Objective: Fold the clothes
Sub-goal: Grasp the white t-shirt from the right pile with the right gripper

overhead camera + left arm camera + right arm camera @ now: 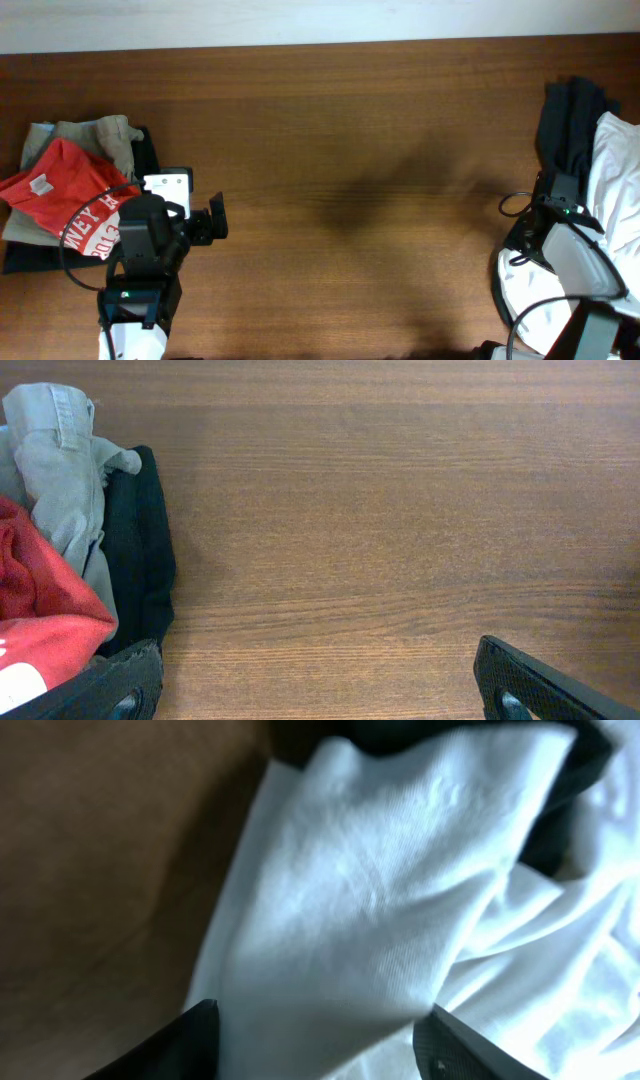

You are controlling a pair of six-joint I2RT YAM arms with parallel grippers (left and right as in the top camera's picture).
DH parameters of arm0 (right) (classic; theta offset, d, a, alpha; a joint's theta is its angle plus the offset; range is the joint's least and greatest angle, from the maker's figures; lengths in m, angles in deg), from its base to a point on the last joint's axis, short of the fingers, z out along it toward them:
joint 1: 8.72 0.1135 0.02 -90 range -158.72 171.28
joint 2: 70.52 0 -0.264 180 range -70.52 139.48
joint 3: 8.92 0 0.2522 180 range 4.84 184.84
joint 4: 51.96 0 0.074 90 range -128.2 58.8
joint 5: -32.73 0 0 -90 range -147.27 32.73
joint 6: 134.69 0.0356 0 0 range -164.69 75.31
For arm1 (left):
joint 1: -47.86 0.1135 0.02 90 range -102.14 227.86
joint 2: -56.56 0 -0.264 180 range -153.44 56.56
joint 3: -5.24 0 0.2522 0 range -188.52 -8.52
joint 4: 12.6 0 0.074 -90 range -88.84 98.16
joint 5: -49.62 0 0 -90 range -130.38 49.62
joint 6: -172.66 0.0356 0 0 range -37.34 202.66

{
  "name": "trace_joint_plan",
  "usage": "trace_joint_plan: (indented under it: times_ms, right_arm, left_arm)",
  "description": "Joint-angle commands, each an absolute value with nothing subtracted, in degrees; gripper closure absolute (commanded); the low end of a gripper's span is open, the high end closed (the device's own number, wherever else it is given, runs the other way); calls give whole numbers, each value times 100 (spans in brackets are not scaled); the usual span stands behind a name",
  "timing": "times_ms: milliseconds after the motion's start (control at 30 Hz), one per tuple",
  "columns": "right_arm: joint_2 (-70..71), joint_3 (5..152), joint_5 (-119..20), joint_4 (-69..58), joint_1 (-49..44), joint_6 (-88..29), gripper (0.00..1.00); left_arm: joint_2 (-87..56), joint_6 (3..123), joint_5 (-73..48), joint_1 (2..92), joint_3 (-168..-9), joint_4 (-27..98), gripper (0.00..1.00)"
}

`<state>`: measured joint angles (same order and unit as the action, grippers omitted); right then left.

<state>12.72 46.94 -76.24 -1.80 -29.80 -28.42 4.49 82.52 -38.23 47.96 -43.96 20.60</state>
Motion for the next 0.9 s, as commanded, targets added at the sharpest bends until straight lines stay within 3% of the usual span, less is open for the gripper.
trace_joint_plan:
  times_ms: [0, 133, 267, 433, 467, 533, 567, 633, 667, 700, 800, 867]
  right_arm:
    - [1475, 4751, -7390, -267, -3083, -2765, 96]
    - [829, 5459, -6172, 522, -3087, -2798, 96]
    - [-133, 7398, -2979, 1047, -2923, -4737, 96]
    - [643, 7354, -2937, 865, -1500, -4898, 92]
    - [909, 7354, -2940, 684, -1196, -4898, 86]
    - [1124, 7354, -2946, 402, -879, -4898, 84]
    - [1139, 7354, -2959, 286, -805, -4896, 84]
    - [1137, 7354, -3173, 279, -807, -4894, 94]
    - [1139, 7354, -3302, 343, -799, -4894, 88]
    - [1167, 7352, -3482, 518, -796, -4896, 70]
    - [1694, 7234, -3720, 832, -783, -4896, 64]
    - [2654, 7232, -4030, -317, -744, -4896, 47]
  left_arm:
    - [460, 8200, -3757, 4774, -4512, 1986, 1]
    - [460, 8200, -3757, 4774, -4512, 1794, 1]
    - [460, 8200, -3755, 4774, -4512, 1722, 1]
    - [460, 8200, -3648, 4774, -4512, 1704, 1]
    - [460, 8200, -3645, 4774, -4512, 1704, 1]
    - [460, 8200, -3648, 4774, -4512, 1702, 1]
    - [460, 8200, -3648, 4774, -4512, 1702, 1]
    - [460, 8200, -3648, 4774, -4512, 1706, 1]
    - [460, 8200, -3648, 4774, -4512, 1706, 1]
    - [460, 8200, -3648, 4774, -4512, 1706, 1]
    - [449, 8200, -3645, 4774, -4512, 1708, 1]
    - [449, 8200, -3648, 4774, -4512, 1706, 1]
